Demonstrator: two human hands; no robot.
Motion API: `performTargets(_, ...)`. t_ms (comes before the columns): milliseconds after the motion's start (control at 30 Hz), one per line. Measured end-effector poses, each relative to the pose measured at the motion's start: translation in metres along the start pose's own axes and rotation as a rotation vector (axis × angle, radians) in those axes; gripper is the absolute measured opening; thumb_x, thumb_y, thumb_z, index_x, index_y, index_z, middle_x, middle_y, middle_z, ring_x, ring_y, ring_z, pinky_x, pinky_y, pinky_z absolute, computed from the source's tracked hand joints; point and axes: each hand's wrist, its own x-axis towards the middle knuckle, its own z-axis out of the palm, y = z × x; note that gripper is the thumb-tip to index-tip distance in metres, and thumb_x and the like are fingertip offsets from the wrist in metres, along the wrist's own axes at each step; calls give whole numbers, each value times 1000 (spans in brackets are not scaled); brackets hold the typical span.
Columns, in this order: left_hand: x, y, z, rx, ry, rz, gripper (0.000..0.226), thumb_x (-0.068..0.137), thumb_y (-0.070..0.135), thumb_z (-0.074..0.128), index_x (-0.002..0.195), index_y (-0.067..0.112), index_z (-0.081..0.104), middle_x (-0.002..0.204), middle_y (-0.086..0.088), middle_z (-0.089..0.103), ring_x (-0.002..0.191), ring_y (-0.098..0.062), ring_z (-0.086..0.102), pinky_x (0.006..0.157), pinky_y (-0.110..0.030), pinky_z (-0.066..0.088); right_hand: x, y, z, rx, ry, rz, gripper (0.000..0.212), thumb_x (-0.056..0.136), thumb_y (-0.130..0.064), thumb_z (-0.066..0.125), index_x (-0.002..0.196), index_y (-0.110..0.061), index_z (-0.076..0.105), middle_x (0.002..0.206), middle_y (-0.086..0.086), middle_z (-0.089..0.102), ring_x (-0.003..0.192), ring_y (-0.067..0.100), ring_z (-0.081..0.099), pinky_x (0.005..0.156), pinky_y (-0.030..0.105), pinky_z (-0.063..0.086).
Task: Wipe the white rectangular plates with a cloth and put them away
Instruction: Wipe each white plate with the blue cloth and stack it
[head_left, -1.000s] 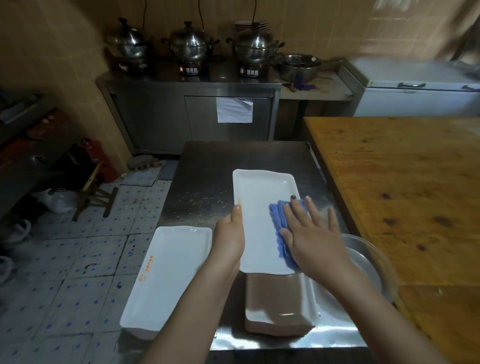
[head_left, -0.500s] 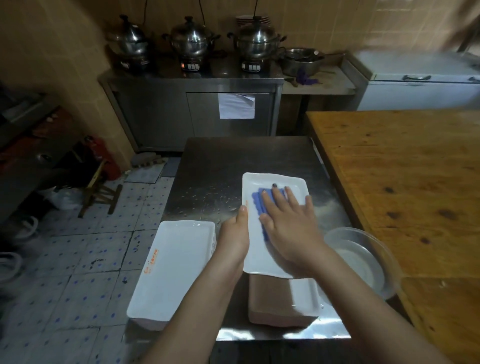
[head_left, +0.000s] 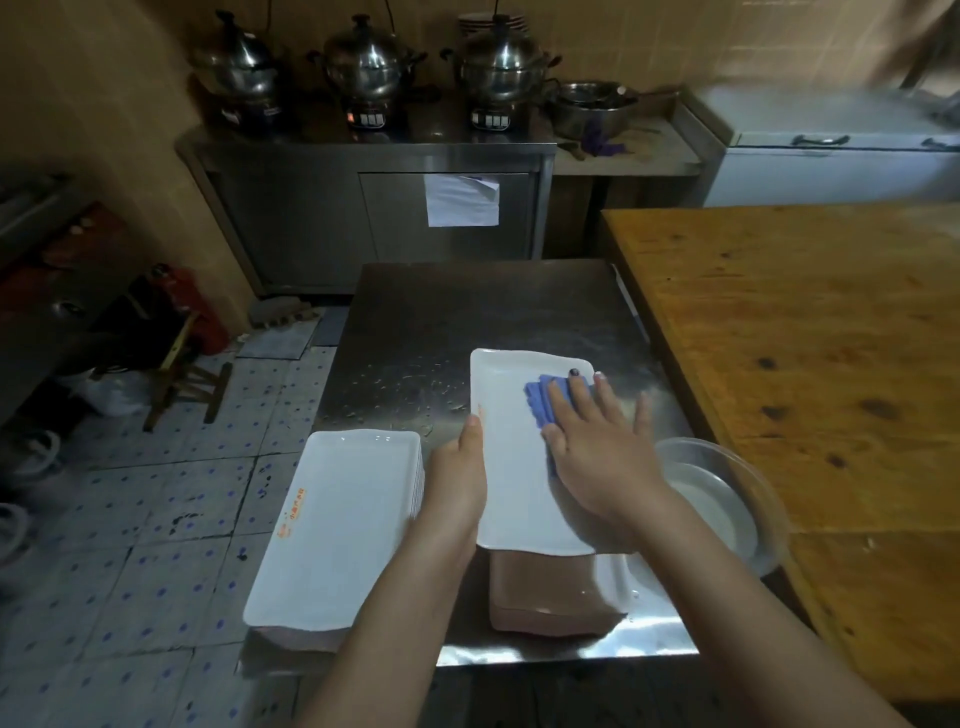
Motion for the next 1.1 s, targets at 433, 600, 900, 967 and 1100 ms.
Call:
performTargets(433,-19,-21,18,74,-8,18,46,97,47,34,69,23,61,66,13,64,66,-8,62,55,-21,43,-12,18,13,39,74,52,53,101,-40,11,151,-28,-2,160,-3,-7,146,21,-13,115,49,-7)
performTargets(600,-29,-27,20,79,7,-25,48,94,56,32,72,25,63,72,11,68,74,-14,67,70,-29,52,-30,39,18,73,156,53,52,101,-38,19,151,-24,12,160,3,2,147,27,2,117,45,4)
performTargets(900,-52,-43,28,-51,4,8,43,98,48,31,74,28,62,59,17,68,59,-4,67,50,-18,47,-60,37,20,147,144,-55,45,103,-31,22,143,-16,35,157,6,21,145,27,13,120,38,6)
performTargets(967,-58,-49,29,-82,-1,-11,44,97,49,33,76,27,64,62,15,70,59,-6,69,52,-19,49,-53,43,20,85,93,-59,47,102,-29,25,147,-16,25,159,7,10,146,30,5,119,40,10)
performTargets(1100,-57,-48,22,-110,56,-9,42,96,51,34,79,28,65,66,12,71,64,-12,70,59,-27,54,-76,39,25,-52,66,-196,54,95,-26,47,144,-9,30,156,15,9,143,40,-1,117,44,6)
